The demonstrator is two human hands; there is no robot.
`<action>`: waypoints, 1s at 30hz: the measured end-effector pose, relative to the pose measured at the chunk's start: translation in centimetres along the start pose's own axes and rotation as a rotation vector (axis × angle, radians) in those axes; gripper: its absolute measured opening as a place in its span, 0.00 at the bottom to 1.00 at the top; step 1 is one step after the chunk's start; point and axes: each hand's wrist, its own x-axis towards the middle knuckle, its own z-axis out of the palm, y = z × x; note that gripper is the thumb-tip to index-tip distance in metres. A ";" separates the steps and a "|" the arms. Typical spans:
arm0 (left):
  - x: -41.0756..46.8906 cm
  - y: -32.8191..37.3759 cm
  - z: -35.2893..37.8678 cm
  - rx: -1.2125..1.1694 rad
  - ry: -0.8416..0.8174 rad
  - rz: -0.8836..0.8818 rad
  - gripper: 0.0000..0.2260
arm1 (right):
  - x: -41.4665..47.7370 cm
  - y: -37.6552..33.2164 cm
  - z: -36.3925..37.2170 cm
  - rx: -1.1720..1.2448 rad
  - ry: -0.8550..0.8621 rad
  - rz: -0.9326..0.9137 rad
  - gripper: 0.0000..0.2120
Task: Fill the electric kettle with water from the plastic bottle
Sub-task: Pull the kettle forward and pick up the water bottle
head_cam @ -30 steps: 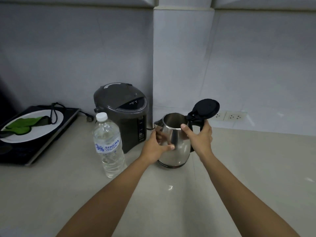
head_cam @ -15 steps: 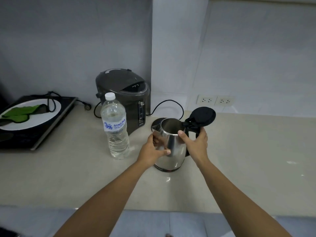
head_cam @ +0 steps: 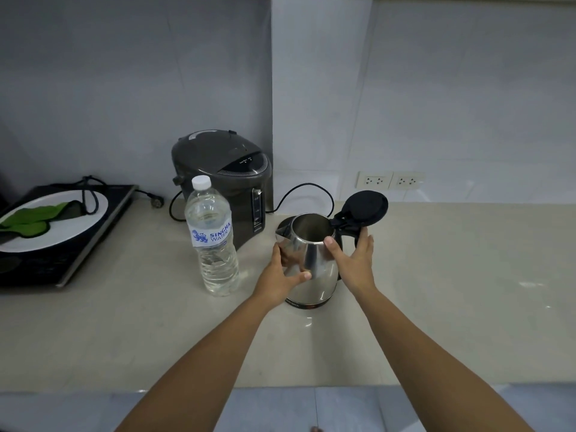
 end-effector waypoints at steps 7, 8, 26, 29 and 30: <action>-0.9 0.6 -0.4 0.206 0.052 -0.035 0.41 | -0.8 0.6 -1.0 -0.055 -0.015 -0.078 0.43; -1.5 0.3 -0.5 0.319 0.101 -0.018 0.38 | -1.0 0.7 -1.2 -0.050 -0.023 -0.078 0.40; -4.5 -2.0 -11.0 0.115 0.702 -0.069 0.40 | -4.7 -7.0 5.2 -0.122 -0.097 -0.386 0.07; -3.8 -1.5 -13.0 0.029 0.521 -0.037 0.39 | -3.5 -7.9 7.1 -0.162 -0.154 -0.423 0.06; -3.4 -1.4 -13.7 0.000 0.470 -0.029 0.40 | -3.1 -8.3 7.6 -0.178 -0.177 -0.428 0.06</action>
